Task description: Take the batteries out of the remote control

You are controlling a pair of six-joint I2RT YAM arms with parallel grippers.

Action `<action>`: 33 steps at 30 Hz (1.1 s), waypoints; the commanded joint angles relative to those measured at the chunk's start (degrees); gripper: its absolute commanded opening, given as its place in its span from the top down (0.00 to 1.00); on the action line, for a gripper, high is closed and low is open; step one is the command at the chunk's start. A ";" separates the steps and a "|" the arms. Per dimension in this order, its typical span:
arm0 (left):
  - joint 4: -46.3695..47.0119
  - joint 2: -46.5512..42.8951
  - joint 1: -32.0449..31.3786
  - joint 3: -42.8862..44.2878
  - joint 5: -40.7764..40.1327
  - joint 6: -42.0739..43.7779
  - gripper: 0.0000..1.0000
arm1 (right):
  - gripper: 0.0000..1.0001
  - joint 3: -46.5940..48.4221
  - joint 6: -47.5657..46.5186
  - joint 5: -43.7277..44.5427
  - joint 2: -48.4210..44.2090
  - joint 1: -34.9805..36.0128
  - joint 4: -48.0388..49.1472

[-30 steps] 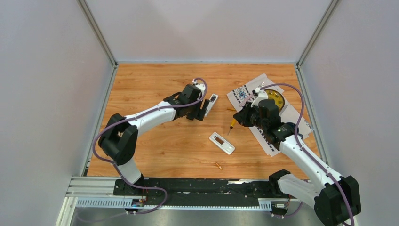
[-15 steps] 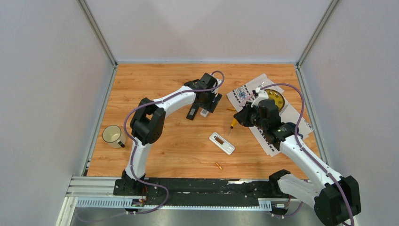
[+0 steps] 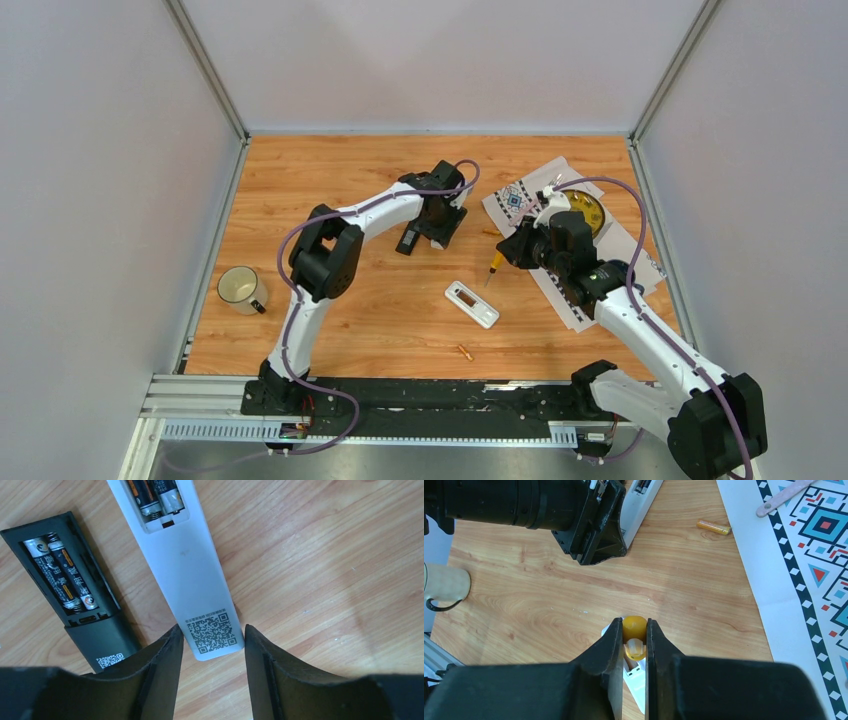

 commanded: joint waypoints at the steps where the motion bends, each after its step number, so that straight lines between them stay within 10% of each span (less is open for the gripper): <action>1: -0.69 0.08 0.24 1.24 0.44 0.65 0.48 | 1.00 1.14 -0.96 -0.12 -1.00 -0.24 2.41; 11: 4.93 -7.91 0.24 -8.59 -0.61 0.56 0.83 | 1.00 0.88 -1.22 -0.91 -1.35 -0.32 2.41; 33: 15.39 -41.57 0.24 -52.01 -0.44 -8.31 0.90 | 1.00 7.56 -1.13 0.92 12.88 15.93 3.64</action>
